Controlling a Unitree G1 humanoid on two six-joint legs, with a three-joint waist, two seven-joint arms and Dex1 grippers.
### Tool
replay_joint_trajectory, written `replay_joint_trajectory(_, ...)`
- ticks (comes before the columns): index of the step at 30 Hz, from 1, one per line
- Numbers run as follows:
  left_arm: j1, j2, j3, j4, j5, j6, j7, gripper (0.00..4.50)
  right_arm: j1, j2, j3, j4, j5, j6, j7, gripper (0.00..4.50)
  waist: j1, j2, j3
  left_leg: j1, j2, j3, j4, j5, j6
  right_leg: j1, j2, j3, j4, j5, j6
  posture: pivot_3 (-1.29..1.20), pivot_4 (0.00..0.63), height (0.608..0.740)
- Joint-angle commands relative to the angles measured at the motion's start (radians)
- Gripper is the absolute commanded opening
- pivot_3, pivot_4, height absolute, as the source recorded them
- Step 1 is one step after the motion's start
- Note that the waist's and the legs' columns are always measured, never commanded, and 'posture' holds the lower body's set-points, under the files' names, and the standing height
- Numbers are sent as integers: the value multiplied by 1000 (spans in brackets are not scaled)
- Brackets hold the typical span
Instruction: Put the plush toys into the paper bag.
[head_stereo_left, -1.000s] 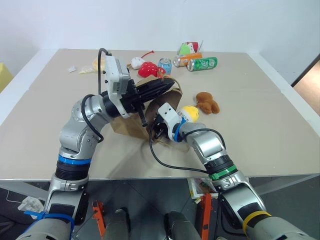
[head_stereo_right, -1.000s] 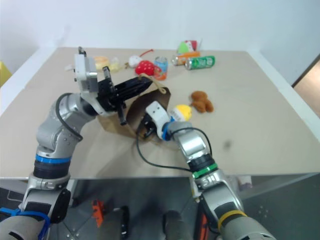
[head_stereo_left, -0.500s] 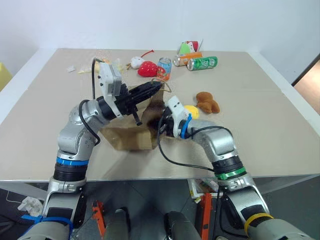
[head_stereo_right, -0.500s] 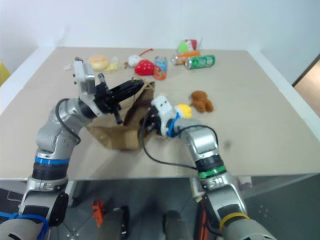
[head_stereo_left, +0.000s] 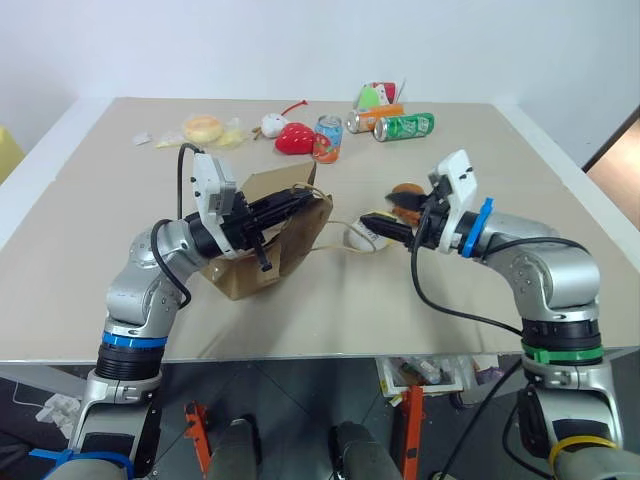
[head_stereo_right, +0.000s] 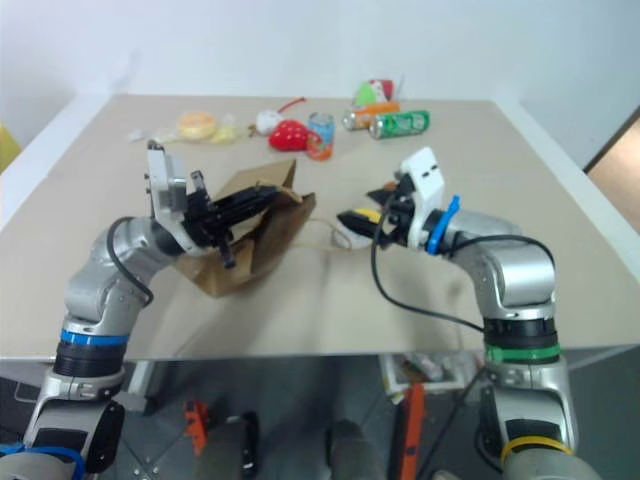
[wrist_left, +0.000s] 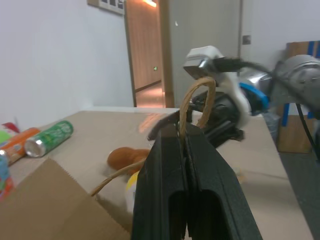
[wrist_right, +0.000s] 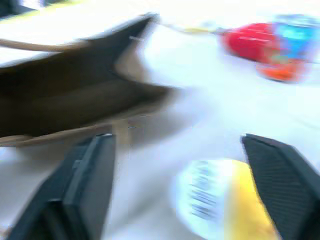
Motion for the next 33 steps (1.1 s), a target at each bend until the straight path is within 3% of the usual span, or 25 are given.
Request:
replay_joint_trajectory(1,-8,-3,11,-37,-31,2,-2,0,-91,-9,15,145,-86,-97,-68,4315,-2,0,0,1,0,0,0,0,0,0,0,0,0,1,-1,0,150,740)
replay_joint_trajectory(6,-22,-14,14,-42,-46,3,2,0,-125,12,101,369,-205,-240,-94,4315,-2,0,0,1,0,-1,0,0,0,-1,1,0,0,1,0,0,150,740)
replay_joint_trajectory(14,-12,0,19,-73,-67,8,-2,0,-290,-23,46,766,-270,-457,-190,4315,1,1,1,-1,-3,-1,0,0,0,0,1,3,0,1,7,0,150,740)
replay_joint_trajectory(20,5,4,24,-77,-77,7,7,0,-342,-14,-18,836,-216,-485,-153,4315,-1,1,1,-1,-3,-1,-2,0,0,0,1,3,0,0,8,0,150,740)
replay_joint_trajectory(33,-4,15,28,-68,-83,7,3,0,-367,86,-4,1025,-274,-541,-295,4315,-2,1,1,0,-3,-1,-2,0,0,0,1,3,0,1,8,0,150,740)
